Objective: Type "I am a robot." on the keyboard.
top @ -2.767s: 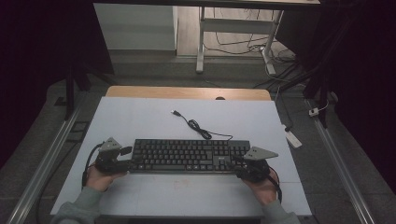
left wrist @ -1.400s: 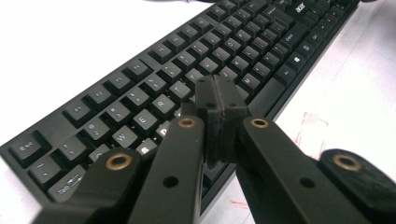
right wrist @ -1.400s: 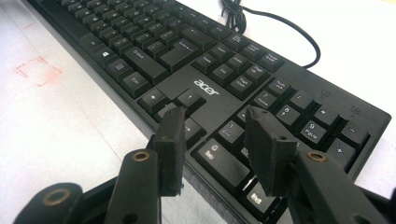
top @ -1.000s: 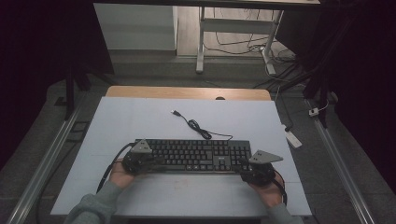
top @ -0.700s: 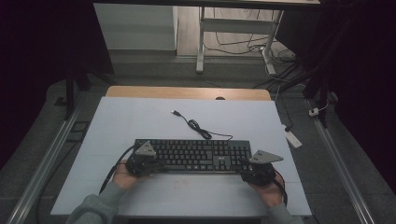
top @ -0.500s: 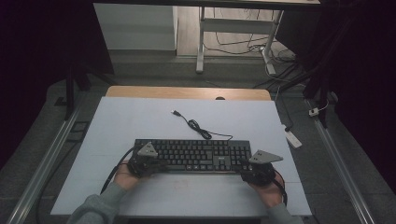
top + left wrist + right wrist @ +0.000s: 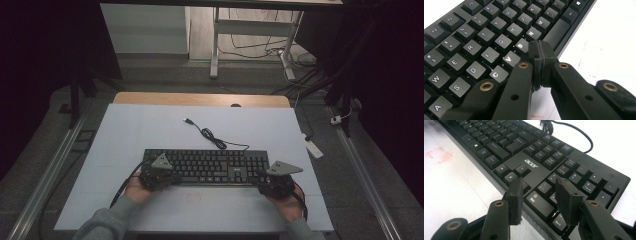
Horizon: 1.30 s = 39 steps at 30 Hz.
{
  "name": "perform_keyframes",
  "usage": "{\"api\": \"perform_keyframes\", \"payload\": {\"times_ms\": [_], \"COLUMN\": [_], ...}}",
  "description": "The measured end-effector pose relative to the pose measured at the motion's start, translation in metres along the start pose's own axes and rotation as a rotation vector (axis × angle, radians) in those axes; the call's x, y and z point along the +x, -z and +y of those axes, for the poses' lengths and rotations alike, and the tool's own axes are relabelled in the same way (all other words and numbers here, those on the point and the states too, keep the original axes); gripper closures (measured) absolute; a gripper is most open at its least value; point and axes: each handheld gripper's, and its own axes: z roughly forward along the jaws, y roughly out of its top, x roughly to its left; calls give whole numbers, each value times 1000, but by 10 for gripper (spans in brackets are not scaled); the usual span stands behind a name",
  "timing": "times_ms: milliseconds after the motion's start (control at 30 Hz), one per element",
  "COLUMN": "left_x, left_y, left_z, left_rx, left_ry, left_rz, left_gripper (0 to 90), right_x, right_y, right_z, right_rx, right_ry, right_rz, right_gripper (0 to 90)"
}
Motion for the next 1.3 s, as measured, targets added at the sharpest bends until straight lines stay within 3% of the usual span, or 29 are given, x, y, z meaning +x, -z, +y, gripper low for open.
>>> {"api": "perform_keyframes", "payload": {"times_ms": [233,333,433,500,567,700,767,1033,1300], "left_x": [-4,-4,-2,-1,1,7,10,21,24], "left_y": [-2,4,17,21,27,34,36,46,51], "left_z": [0,2,3,3,1,-1,-2,-7,-8], "left_rx": [2,-30,-84,-96,-111,-136,-142,-151,-160], "left_ry": [-23,-26,-7,-1,17,62,84,145,152], "left_rz": [14,23,33,35,42,56,69,86,96], "left_gripper": [890,889,839,808,687,590,493,406,398], "right_x": [0,0,-1,-1,-1,-1,-2,-3,-3], "right_y": [0,0,0,1,1,1,1,2,1], "right_z": [0,0,0,0,0,0,0,-1,-1], "right_rx": [0,-2,-6,-6,-7,-9,-9,-8,-11], "right_ry": [4,3,0,1,3,4,1,2,0], "right_rz": [1,-1,2,1,1,0,1,-6,-5], "right_gripper": [582,582,582,581,580,580,580,578,578]}}
